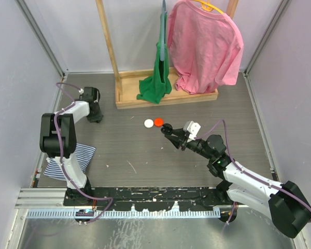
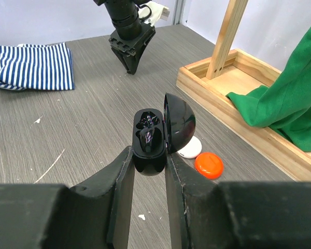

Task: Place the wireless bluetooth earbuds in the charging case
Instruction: Pick up the earbud from the center of the board.

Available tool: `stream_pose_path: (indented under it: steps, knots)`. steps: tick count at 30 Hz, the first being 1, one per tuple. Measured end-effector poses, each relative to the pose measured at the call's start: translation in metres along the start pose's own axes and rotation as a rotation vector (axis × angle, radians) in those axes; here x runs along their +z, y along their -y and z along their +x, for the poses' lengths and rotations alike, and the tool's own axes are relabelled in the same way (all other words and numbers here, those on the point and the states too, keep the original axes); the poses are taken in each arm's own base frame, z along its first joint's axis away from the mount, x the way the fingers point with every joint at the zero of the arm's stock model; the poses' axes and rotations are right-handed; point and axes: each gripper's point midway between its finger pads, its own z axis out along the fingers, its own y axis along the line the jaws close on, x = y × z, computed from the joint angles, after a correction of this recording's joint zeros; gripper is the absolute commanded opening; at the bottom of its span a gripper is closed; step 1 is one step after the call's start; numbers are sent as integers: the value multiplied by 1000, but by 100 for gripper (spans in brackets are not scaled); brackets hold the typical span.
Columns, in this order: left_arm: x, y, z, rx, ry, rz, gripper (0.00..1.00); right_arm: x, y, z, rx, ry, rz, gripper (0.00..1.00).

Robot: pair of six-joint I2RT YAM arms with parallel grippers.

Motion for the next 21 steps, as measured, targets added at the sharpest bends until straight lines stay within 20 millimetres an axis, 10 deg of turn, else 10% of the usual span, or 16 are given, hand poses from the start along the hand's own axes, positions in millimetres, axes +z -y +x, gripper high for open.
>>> stream_pose_path:
  steps: [21]
  knots:
    - [-118, 140, 137, 505, -18, 399, 22, -8, 15, -7, -30, 24, 92, 24]
